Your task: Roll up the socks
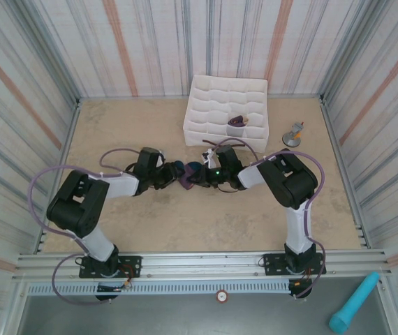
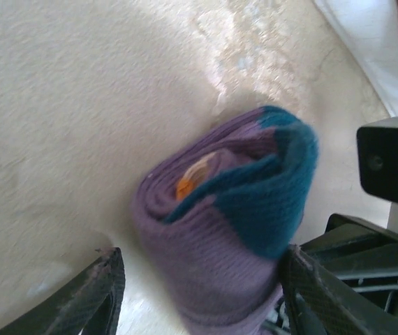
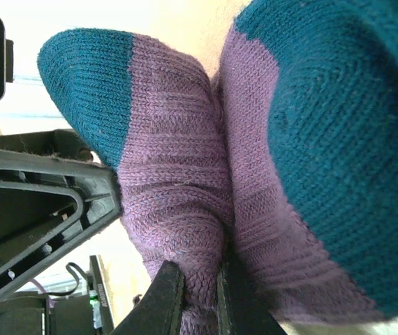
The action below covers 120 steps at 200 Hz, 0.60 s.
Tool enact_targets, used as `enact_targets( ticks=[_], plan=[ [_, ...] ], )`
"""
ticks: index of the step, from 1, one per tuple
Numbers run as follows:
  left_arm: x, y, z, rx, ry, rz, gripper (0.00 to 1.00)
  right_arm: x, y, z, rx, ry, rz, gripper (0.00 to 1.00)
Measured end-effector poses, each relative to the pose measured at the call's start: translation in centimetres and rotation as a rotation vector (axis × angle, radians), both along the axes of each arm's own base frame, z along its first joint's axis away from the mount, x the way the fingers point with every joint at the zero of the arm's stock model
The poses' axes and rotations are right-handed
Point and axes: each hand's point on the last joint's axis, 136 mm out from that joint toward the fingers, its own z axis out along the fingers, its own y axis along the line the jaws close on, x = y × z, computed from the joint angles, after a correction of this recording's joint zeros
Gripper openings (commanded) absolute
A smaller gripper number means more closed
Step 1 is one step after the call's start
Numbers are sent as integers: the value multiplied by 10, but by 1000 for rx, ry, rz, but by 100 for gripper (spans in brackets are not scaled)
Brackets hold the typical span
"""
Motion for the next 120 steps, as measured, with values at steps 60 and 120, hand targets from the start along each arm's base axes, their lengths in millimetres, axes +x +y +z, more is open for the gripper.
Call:
enact_targets(
  ticks=[60, 120],
  plan=[
    [9, -4, -4, -3, 17, 17, 23, 2, -3, 1, 1, -7, -14, 1],
    [-7, -9, -2, 46, 76, -35, 13, -18, -21, 5, -123, -82, -25, 39]
  ],
)
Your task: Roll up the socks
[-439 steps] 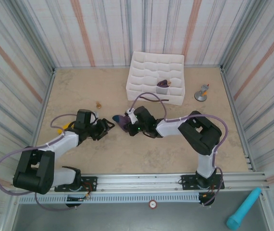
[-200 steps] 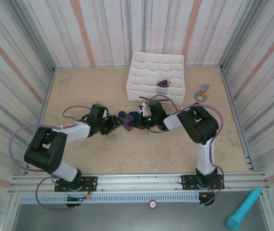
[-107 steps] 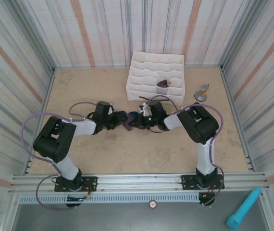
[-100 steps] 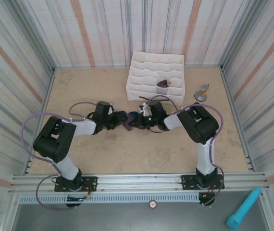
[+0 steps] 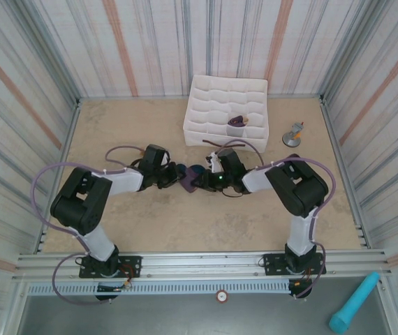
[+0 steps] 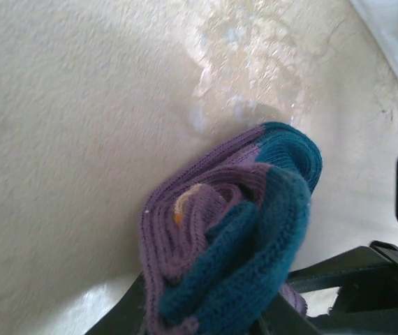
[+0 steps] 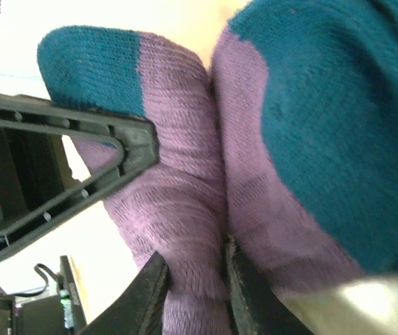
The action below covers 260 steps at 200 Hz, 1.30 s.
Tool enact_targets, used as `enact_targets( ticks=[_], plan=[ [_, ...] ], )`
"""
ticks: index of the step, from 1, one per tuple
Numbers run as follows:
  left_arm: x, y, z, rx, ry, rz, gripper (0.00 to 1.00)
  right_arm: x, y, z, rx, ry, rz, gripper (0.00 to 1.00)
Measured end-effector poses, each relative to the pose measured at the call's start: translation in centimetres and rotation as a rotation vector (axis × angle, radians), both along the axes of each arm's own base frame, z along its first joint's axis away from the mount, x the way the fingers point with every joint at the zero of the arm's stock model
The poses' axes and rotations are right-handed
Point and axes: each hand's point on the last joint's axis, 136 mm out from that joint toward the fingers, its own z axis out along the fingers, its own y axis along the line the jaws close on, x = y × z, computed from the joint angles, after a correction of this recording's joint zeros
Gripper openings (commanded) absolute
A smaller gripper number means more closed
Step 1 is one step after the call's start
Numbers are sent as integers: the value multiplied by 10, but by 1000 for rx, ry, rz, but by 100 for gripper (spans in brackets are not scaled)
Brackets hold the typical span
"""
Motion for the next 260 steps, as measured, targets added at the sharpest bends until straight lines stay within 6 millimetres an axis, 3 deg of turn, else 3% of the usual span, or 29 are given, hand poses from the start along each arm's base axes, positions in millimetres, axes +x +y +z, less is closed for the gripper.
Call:
enact_targets(
  ticks=[52, 90, 128, 157, 184, 227, 260],
  plan=[
    [-21, 21, 2, 82, 64, -6, 15, -42, -3, 11, -280, -214, 87, 67],
    [-35, 26, 0, 110, 107, -34, 15, -75, 21, 25, -502, -531, 227, 72],
    [-42, 25, -2, 108, 130, -58, 16, -90, 50, 44, -685, -866, 319, 74],
    [-45, 24, -2, 104, 145, -70, 16, -96, 65, 34, -851, -1064, 377, 70],
    [-48, 24, -2, 104, 154, -79, 16, -94, 64, 23, -984, -1186, 414, 70],
    [-50, 24, -2, 107, 162, -92, 15, -77, 63, 18, -1085, -1267, 406, 68],
    [-51, 24, -2, 108, 162, -97, 17, -65, 63, 13, -1110, -1269, 383, 57]
  ],
)
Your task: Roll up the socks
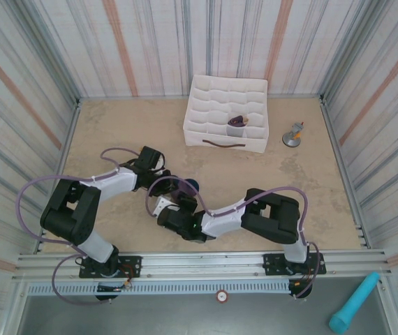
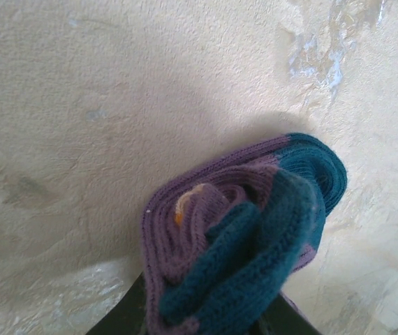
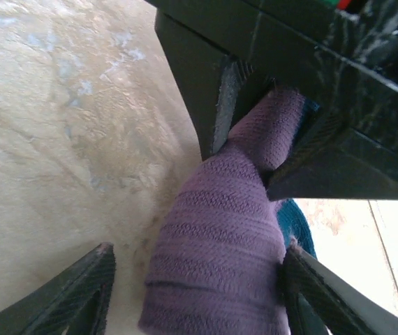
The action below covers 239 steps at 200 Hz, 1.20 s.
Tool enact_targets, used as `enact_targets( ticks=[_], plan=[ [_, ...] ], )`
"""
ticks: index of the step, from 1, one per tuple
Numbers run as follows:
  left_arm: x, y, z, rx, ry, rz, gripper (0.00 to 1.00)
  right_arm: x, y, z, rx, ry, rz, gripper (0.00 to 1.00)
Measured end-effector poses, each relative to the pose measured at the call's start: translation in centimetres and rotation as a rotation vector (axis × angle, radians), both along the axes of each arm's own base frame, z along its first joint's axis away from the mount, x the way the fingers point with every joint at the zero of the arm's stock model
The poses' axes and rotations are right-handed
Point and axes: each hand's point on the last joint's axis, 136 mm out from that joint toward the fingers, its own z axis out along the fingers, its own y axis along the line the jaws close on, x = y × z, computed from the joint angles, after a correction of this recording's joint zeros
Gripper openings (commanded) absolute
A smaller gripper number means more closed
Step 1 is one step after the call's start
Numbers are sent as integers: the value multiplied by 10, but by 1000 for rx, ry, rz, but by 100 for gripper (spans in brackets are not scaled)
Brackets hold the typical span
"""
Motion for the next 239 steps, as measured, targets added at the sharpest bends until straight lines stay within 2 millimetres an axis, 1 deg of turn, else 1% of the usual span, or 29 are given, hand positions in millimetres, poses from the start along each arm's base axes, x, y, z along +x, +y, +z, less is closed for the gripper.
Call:
enact_targets(
  ticks=[11, 35, 43, 58, 82, 112, 152, 172, 201, 219, 239],
  plan=[
    [0, 0, 0, 0, 0, 0, 19, 3, -1, -1, 0, 1, -7, 51],
    [0, 0, 0, 3, -5, -2, 25, 8, -5, -6, -1, 9, -22, 24],
    [1, 1, 0, 6, -8, 0, 29, 9, -5, -6, 15, 13, -32, 14],
    [2, 3, 0, 11, -7, 3, 39, 10, -5, -6, 38, 22, -43, 0],
    [0, 6, -2, 19, 0, 4, 56, 12, -5, -9, 76, 44, -62, 0],
    [1, 13, 0, 24, 5, 28, 67, 14, -8, -10, 138, 59, -87, 0],
    [-1, 33, 6, 0, 3, 77, 71, 18, -11, -10, 206, 81, -111, 0],
    [-2, 46, 5, -22, 11, 113, 71, 20, -13, -10, 221, 86, -120, 0],
    [-10, 64, 2, -50, 23, 172, 71, 23, -15, -10, 237, 96, -131, 0],
    [-12, 68, 2, -70, 16, 191, 71, 23, -16, -10, 251, 111, -130, 0],
    [-15, 66, 5, -95, 1, 193, 71, 24, -16, -10, 289, 159, -120, 0]
  ],
)
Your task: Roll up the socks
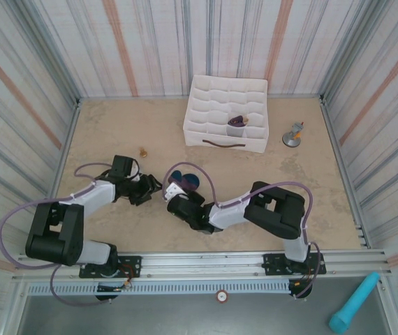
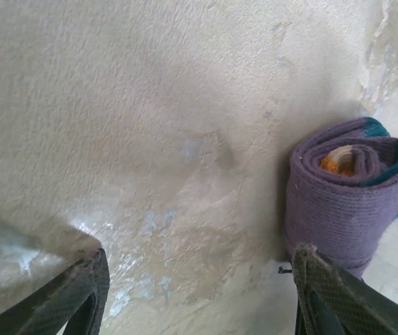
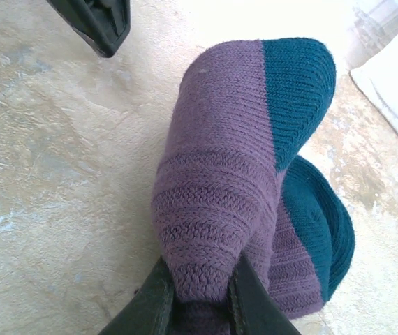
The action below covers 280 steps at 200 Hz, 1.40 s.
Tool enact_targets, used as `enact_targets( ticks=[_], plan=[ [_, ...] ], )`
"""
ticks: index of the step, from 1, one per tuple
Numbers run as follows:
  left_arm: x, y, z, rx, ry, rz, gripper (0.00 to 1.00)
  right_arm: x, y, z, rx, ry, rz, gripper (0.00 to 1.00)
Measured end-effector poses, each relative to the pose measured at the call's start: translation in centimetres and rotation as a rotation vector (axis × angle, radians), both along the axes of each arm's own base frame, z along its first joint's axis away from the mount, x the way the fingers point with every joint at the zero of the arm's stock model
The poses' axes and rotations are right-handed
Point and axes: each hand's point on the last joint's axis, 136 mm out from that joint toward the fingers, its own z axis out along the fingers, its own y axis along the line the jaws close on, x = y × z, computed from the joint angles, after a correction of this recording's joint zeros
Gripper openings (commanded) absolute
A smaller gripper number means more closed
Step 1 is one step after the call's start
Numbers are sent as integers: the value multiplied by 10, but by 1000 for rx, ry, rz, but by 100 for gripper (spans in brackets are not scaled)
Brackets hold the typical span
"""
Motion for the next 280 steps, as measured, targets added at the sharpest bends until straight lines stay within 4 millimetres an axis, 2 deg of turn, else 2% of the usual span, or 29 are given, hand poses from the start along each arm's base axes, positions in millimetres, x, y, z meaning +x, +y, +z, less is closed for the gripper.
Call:
enact_targets(
  ticks=[54, 92, 177, 221, 280],
  plan=[
    [7, -7, 11, -56, -72, 3, 71, 13, -1, 2, 182, 200, 24, 0],
    [10, -9, 14, -67, -85, 9, 71, 26, -2, 4, 372, 397, 30, 0],
    [7, -23, 15, -75, -100, -35, 70, 35, -6, 5, 762, 786, -6, 0],
    [5, -37, 6, -66, -85, -75, 70, 43, -16, 2, 950, 943, -46, 0],
    [15, -51, 3, -65, -97, -92, 71, 49, -38, -5, 1133, 1117, -190, 0]
  ],
)
